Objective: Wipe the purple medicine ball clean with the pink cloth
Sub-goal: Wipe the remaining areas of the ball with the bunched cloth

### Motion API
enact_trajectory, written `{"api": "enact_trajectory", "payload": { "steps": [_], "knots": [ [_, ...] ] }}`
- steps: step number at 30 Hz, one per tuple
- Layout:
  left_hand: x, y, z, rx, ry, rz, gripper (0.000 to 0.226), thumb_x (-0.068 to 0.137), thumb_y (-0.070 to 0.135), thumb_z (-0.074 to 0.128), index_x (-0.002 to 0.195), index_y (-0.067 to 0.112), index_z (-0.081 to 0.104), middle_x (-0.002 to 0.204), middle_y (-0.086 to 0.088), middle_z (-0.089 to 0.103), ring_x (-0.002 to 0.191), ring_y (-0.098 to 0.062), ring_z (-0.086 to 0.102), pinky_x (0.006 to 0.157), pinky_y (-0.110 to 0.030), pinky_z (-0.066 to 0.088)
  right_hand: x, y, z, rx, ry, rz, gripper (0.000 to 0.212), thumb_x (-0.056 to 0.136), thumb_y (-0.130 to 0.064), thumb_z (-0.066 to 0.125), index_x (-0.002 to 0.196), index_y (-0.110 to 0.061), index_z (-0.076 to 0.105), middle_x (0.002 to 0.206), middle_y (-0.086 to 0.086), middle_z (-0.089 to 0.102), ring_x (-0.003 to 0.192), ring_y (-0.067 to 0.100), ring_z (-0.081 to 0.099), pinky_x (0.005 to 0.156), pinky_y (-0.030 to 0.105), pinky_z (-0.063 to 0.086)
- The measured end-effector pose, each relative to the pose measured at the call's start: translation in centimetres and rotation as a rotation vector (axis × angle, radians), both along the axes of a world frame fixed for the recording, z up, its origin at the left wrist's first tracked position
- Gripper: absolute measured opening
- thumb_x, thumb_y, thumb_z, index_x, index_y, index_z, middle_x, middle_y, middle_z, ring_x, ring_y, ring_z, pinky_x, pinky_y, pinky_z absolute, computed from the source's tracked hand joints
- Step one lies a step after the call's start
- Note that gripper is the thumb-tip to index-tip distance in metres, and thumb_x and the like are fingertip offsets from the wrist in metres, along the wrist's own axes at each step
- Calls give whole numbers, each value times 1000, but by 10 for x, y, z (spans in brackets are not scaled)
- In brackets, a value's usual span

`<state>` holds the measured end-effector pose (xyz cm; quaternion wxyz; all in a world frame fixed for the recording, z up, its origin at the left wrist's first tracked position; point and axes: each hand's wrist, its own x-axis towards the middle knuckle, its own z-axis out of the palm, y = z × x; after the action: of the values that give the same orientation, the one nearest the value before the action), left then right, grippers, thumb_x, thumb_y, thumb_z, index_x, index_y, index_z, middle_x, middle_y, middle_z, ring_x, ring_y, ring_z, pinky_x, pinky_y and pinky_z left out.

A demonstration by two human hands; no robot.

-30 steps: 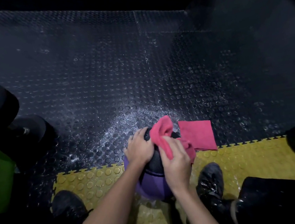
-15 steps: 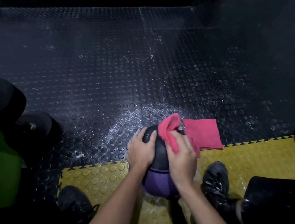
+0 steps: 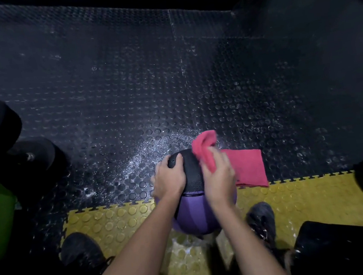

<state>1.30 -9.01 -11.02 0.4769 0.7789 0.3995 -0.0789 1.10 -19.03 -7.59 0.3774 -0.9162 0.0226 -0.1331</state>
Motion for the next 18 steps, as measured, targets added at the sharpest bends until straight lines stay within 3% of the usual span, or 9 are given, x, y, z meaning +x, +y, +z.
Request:
{"api": "enact_trajectory", "payload": {
  "steps": [2, 5, 9, 12, 14, 18],
  "knots": [
    [2, 7, -7, -35, -25, 7, 46, 85, 63, 44, 125, 42, 53, 135, 3, 53, 123, -28, 48, 104, -46, 36, -35, 6, -8, -9, -138, 118, 41, 69, 1, 68, 106, -15, 63, 92, 7, 64, 87, 18, 56, 78, 24, 40],
    [-3, 14, -14, -55, -94, -1, 41, 87, 59, 44, 120, 39, 57, 131, 2, 57, 118, -27, 52, 102, -42, 40, -35, -4, -16, -48, -240, 176, 39, 68, -6, 68, 106, -16, 60, 92, 7, 63, 85, 19, 58, 81, 23, 43],
    [-13, 10, -16, -60, -112, 59, 49, 87, 62, 37, 125, 37, 54, 134, 2, 54, 119, -27, 50, 103, -46, 37, 6, -15, -7, 108, -9, -50, 34, 78, -5, 68, 111, -8, 63, 103, 12, 63, 94, 28, 60, 78, 17, 35],
    [-20, 20, -17, -103, -118, 181, 43, 93, 52, 39, 127, 30, 56, 133, -3, 54, 119, -28, 50, 101, -40, 38, 15, -27, -6, 191, 122, -182, 37, 82, -7, 63, 118, -10, 59, 112, 12, 60, 104, 29, 55, 80, 20, 32],
    [-27, 32, -18, -99, -115, 196, 40, 97, 43, 38, 124, 21, 59, 130, -8, 56, 116, -30, 51, 94, -38, 37, 0, -26, -8, 212, 149, -173, 38, 84, -11, 63, 121, -11, 58, 116, 10, 59, 108, 26, 54, 82, 17, 30],
    [-54, 67, -27, 78, 13, 122, 36, 99, 28, 34, 117, 11, 60, 125, -19, 58, 109, -34, 54, 81, -34, 36, -26, 1, -7, 239, 57, 44, 36, 82, -30, 65, 113, -12, 64, 113, 2, 60, 100, 8, 51, 85, 8, 29]
  ]
}}
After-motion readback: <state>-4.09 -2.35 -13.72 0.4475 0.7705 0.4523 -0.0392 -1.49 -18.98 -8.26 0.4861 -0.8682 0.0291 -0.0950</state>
